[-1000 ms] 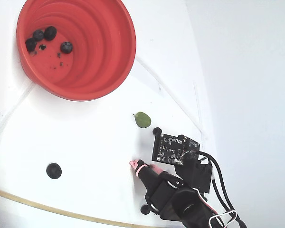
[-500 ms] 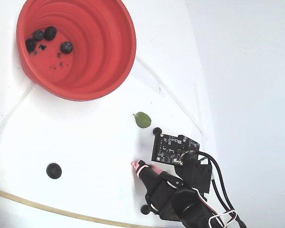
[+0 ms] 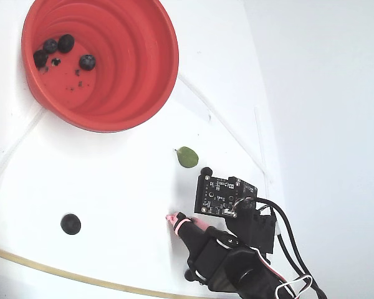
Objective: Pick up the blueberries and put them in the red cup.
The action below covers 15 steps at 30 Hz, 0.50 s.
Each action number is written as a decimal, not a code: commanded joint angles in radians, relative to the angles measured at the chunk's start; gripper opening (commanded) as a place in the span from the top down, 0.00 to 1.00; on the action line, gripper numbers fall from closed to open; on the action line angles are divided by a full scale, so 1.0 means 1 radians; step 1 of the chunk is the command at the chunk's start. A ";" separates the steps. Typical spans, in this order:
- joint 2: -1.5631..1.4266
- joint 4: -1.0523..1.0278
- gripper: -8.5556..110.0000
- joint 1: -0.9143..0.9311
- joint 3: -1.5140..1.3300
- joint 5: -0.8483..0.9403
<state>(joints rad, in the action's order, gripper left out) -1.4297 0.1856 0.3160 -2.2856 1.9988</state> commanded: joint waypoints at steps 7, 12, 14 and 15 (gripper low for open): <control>-0.179 -0.055 0.84 -0.066 0.008 -0.023; -0.206 -0.071 0.84 -0.089 0.008 -0.028; -0.219 -0.080 0.84 -0.101 0.008 -0.031; -0.224 -0.083 0.84 -0.107 0.008 -0.031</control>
<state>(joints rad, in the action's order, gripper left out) -1.5386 0.1058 0.2454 -2.2856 1.9788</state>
